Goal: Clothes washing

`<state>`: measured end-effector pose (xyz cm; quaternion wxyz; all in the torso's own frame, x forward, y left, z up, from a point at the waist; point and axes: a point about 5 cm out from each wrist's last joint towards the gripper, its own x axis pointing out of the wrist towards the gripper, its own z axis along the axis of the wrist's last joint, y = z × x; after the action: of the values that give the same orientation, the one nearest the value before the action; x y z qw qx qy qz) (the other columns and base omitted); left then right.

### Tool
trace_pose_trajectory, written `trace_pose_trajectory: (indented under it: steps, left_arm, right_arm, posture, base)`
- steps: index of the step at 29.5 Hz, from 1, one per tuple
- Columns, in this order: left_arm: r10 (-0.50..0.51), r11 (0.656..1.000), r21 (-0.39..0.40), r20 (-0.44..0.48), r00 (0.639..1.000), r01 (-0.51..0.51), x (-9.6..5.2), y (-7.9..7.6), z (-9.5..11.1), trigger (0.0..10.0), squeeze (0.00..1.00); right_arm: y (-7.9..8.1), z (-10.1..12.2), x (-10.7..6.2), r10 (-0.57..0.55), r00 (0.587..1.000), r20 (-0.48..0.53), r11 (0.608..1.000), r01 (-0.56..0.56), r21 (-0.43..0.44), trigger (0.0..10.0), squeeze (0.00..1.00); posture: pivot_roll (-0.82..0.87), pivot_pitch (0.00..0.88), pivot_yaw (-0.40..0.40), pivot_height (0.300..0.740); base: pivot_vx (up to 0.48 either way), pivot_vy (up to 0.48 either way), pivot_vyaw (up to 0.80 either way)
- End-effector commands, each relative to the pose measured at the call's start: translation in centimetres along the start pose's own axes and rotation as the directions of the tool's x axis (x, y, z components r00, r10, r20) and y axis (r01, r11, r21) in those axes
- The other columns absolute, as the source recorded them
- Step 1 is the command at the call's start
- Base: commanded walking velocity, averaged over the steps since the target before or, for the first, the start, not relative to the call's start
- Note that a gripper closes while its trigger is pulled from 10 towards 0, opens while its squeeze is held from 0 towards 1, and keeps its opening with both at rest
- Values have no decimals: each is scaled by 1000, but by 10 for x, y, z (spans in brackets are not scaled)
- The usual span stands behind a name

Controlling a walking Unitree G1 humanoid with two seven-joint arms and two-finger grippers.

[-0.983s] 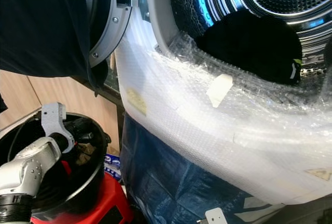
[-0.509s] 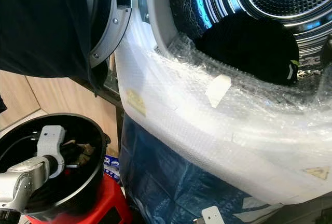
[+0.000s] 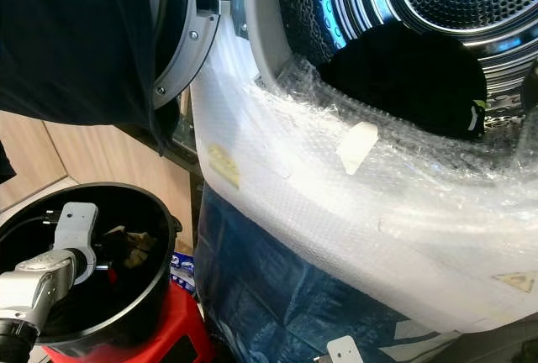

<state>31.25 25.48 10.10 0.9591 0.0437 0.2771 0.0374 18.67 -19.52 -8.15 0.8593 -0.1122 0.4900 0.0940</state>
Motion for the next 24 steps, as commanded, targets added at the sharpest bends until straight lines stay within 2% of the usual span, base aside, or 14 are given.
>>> trace_pose_trajectory:
  steps: [1, 6, 10, 15, 24]
  left_arm:
    - [-14, 1000, 22, 34, 999, 14, 2, -7, 12, 10000, 1000]
    - [-45, 999, 19, 16, 999, 45, 5, -15, 10, 10000, 1000]
    - [-54, 998, 30, 1, 999, 54, 6, -16, 5, 10000, 1000]
    - [-52, 998, 41, -10, 999, 52, 7, -11, 3, 10000, 1000]
    - [-74, 995, 66, -49, 996, 77, 7, -14, -1, 10000, 1000]
  right_arm:
    - [-7, -6, -2, -18, 1000, -19, 1000, 18, 13, 10000, 0]
    - [-11, -7, -3, -44, 999, -17, 999, 44, 10, 10000, 0]
    - [-15, -10, -4, -60, 998, -26, 998, 60, 12, 10000, 0]
    - [-12, -8, -3, -52, 998, -19, 998, 53, 25, 10000, 0]
    - [-4, -7, -1, -44, 999, -13, 997, 45, 55, 10000, 0]
  posture:
    - [117, 23, -152, 740]
    - [106, 23, -141, 740]
    - [114, 22, -151, 740]
    - [112, 24, -141, 740]
    - [110, 18, -119, 740]
  base:
    - [0, 0, 0]
    - [0, 0, 0]
    - [0, 0, 0]
    - [0, 0, 0]
    - [0, 0, 0]
